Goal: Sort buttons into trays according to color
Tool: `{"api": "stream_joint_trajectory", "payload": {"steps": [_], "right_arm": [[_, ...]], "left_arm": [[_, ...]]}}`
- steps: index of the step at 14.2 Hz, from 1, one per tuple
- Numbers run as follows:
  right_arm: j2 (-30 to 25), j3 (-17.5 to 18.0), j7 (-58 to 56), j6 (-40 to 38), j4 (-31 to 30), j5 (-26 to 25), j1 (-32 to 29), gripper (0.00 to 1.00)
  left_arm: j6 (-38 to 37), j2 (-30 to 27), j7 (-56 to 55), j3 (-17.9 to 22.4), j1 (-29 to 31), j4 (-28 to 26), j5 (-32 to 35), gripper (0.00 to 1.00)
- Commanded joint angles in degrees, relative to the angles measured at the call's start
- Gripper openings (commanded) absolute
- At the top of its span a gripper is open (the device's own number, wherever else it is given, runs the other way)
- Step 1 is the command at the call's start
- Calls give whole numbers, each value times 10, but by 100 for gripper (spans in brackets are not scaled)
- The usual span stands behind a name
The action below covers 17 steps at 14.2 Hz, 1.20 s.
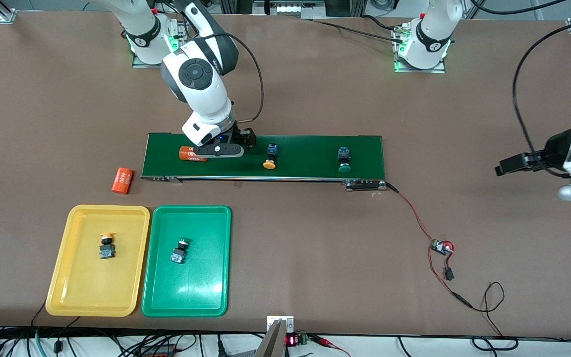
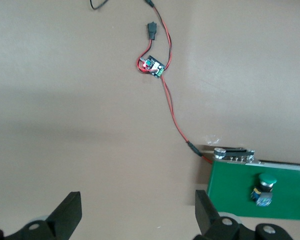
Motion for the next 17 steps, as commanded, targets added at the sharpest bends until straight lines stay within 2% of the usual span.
{"api": "stream_joint_trajectory", "payload": {"steps": [1,6,17], "right_arm": [[6,-2,13,-3,12,-4,5,100],[13,-1,14,-3,25,-2,6,100],[31,-1,81,-4,49,3,12,100]], "left_arm": [[-37,-9,18,-7,-4,34,18,100],[-47,-54,22,-13,-4,23,43,100],[-62,-53,18,-7,-4,27,42,100]]}}
